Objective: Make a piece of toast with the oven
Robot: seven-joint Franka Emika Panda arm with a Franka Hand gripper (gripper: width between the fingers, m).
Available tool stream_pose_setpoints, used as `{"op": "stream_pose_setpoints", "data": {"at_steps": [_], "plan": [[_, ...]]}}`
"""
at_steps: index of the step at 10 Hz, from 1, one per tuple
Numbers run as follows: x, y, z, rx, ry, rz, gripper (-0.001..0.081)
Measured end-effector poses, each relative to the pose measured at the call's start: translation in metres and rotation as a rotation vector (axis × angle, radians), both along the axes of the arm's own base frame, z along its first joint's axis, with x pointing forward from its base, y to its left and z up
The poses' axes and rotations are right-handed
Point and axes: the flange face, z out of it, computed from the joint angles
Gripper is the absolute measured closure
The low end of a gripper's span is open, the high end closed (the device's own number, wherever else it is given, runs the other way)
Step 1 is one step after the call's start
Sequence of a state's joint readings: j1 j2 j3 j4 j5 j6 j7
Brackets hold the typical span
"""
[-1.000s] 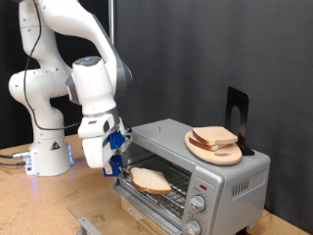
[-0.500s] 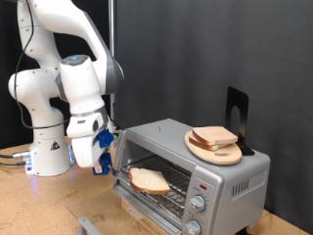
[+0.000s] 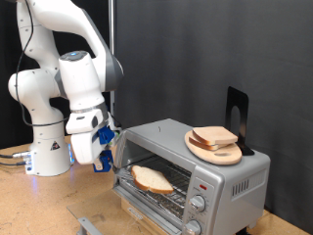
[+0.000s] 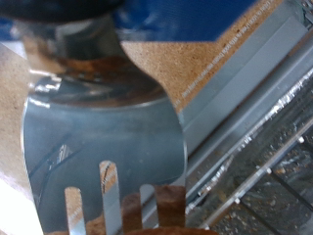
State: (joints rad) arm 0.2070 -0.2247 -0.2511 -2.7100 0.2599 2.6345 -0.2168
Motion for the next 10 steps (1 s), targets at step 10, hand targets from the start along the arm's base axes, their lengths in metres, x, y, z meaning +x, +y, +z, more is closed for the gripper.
{"op": "stream_pose_setpoints", "data": {"at_steps": [10], "plan": [[0.003, 0.039, -0.002, -0.017, 0.024, 0.003, 0.0366]]}}
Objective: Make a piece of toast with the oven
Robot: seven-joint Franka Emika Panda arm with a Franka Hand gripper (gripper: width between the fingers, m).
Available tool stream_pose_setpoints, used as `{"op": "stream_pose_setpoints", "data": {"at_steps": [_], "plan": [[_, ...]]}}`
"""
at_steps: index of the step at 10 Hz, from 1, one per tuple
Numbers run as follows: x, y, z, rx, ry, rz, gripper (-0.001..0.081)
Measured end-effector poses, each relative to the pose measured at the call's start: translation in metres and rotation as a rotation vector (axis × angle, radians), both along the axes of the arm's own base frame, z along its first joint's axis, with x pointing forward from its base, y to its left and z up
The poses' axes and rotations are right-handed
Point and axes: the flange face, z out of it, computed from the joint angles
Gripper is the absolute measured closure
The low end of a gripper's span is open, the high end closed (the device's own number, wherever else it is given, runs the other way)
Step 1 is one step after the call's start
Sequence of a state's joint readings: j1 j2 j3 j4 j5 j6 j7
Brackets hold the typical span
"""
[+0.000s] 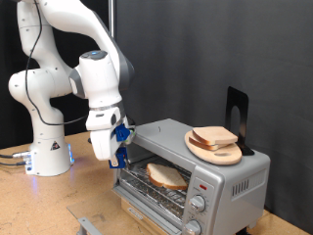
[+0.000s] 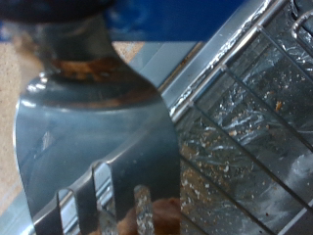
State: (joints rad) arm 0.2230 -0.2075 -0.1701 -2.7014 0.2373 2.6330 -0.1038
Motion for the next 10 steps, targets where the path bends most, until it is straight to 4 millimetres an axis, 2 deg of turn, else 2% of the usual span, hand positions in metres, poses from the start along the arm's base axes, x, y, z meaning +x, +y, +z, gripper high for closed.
{"op": "stream_pose_setpoints", "data": {"at_steps": [5, 10], "plan": [[-0.015, -0.035, -0.017, 0.002, 0.06, 0.027, 0.0367], [-0.018, -0.059, -0.014, 0.036, 0.036, 0.011, 0.0369]]}}
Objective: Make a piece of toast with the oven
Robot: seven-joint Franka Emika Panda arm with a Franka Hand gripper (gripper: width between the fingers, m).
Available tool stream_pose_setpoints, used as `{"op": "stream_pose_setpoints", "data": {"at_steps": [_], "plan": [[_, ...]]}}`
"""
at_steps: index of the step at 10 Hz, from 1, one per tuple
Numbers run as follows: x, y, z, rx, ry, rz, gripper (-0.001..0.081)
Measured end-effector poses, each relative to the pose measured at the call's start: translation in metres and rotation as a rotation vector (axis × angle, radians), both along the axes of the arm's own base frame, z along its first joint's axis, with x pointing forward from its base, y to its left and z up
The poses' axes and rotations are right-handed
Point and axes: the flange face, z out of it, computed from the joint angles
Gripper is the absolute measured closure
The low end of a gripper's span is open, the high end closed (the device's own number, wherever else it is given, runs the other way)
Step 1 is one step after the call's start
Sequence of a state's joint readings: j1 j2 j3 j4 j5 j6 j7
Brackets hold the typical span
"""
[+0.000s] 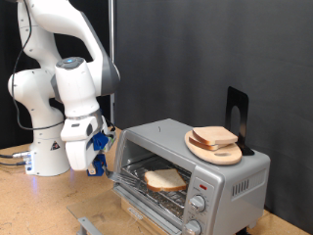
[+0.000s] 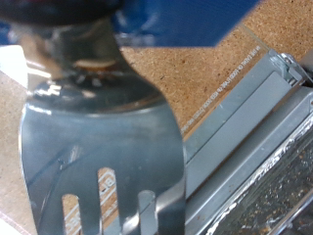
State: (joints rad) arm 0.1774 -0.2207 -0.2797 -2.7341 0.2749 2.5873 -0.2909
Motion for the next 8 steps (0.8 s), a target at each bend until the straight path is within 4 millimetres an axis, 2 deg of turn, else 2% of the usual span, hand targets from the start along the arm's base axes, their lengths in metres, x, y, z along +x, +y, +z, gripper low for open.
{"op": "stream_pose_setpoints", "data": {"at_steps": [4, 6, 8], "plan": [[-0.002, -0.023, 0.017, 0.051, -0.06, -0.055, 0.0369], [0.001, -0.023, 0.015, 0.021, -0.05, -0.093, 0.0369], [0.008, -0.015, 0.009, 0.004, -0.057, -0.108, 0.0369]]}}
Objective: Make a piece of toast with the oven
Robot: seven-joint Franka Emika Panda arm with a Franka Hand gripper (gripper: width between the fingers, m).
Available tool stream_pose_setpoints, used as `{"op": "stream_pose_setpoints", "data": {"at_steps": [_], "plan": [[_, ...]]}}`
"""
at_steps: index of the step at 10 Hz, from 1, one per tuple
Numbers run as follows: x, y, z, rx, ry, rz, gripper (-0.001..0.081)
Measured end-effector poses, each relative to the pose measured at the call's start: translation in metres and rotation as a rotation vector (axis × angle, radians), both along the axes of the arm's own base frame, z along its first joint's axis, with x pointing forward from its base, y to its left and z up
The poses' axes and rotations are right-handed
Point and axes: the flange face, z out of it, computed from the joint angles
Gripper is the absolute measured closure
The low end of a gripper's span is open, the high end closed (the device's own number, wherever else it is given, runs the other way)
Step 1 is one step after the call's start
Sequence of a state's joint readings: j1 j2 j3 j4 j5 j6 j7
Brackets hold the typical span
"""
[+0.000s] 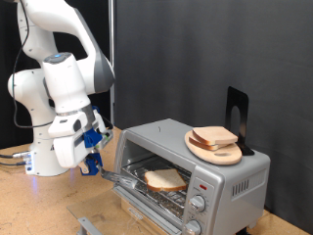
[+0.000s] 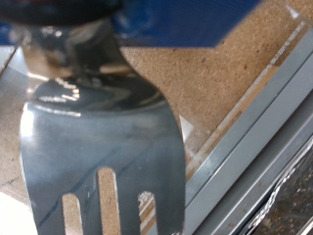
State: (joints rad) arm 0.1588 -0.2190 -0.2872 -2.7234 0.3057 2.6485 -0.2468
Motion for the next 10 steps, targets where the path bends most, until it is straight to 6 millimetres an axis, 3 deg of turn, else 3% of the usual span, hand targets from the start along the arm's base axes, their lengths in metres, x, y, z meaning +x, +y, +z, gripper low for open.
{"op": "stream_pose_setpoints", "data": {"at_steps": [6, 10], "plan": [[0.013, 0.032, -0.013, -0.006, 0.009, 0.022, 0.037], [0.018, 0.04, -0.015, 0.004, 0.013, 0.018, 0.0382]]}}
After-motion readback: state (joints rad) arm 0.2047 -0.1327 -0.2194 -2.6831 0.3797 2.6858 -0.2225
